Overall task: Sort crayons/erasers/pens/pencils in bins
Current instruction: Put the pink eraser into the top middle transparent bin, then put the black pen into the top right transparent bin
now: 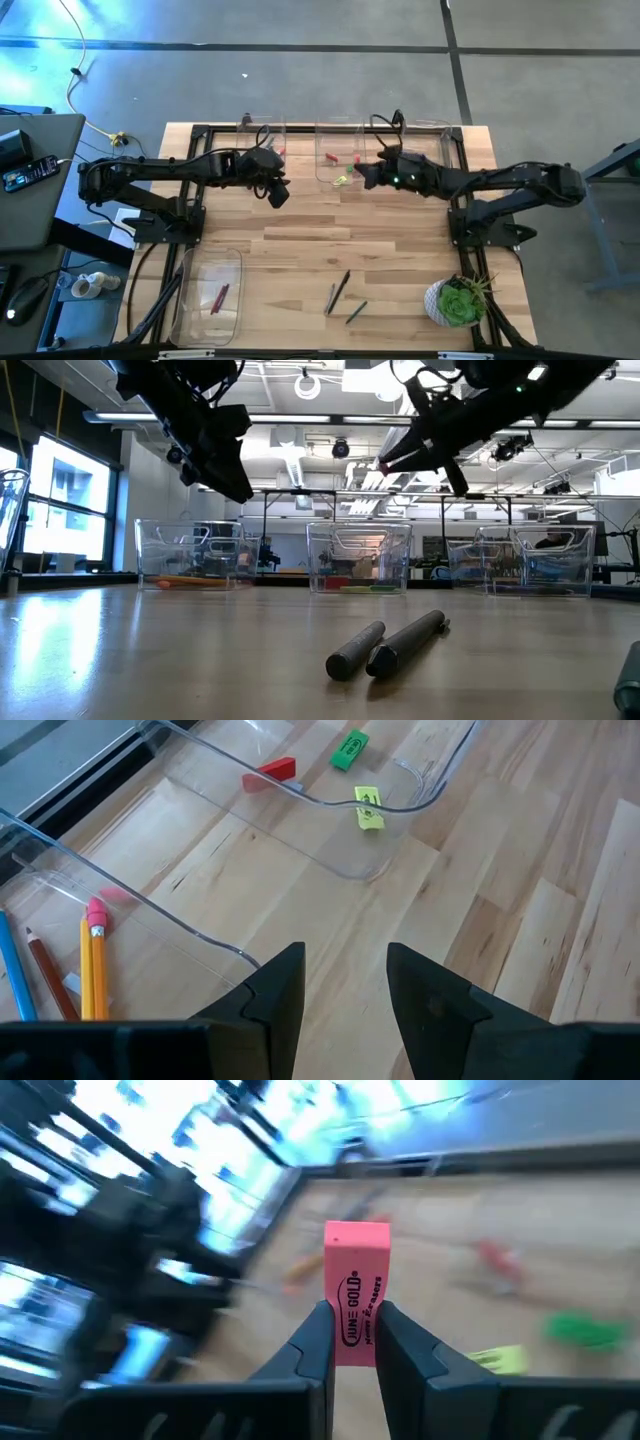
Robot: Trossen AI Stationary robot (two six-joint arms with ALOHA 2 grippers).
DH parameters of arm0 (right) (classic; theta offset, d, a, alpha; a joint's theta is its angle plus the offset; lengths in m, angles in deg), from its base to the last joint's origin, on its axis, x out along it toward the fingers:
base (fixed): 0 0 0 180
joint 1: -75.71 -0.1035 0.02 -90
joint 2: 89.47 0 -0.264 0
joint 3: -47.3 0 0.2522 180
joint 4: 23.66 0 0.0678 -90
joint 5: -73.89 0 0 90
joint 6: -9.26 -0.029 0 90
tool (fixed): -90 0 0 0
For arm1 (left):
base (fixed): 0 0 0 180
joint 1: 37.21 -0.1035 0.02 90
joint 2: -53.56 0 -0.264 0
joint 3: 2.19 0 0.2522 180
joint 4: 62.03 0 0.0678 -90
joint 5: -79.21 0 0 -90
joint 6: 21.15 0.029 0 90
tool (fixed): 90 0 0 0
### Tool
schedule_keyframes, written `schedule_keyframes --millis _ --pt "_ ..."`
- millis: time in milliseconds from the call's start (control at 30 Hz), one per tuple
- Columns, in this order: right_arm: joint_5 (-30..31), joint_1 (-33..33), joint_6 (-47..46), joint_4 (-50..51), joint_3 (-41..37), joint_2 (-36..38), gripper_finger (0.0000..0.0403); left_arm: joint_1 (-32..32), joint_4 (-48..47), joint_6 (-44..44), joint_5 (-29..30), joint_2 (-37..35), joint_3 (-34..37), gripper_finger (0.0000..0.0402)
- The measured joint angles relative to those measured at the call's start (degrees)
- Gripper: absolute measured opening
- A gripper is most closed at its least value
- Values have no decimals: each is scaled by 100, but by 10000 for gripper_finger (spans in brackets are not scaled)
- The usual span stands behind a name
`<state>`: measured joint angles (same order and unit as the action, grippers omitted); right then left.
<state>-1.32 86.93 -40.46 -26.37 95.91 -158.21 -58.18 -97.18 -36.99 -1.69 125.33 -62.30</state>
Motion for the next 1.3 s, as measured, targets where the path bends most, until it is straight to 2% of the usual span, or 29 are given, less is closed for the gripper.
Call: schedule_keyframes --millis 133,200,433,633,767,933,1133,1300 --pt "0 433 745 1618 645 2 32 2 0 0 1 0 0 131" --pt "7 607 905 2124 899 -48 32 2 0 0 2 0 0 131" --pt "-22 731 1890 2630 1872 -763 32 2 -48 -2 0 0 0 131" --pt "-105 843 2169 3886 2814 -1795 38 2 -520 -20 -120 -34 0 131" --pt "-275 826 2416 4279 3265 -2308 61 2 -1007 -162 -134 -109 -2 131" --pt "-485 827 2471 4502 3673 -2719 113 16 -1424 -201 -142 -227 -2 131" --pt "-484 827 2648 5056 4060 -2757 168 155 -1815 -220 -152 -327 0 131" --pt "-680 815 2768 5623 4410 -2744 177 369 -1908 -251 -153 -328 -2 131"
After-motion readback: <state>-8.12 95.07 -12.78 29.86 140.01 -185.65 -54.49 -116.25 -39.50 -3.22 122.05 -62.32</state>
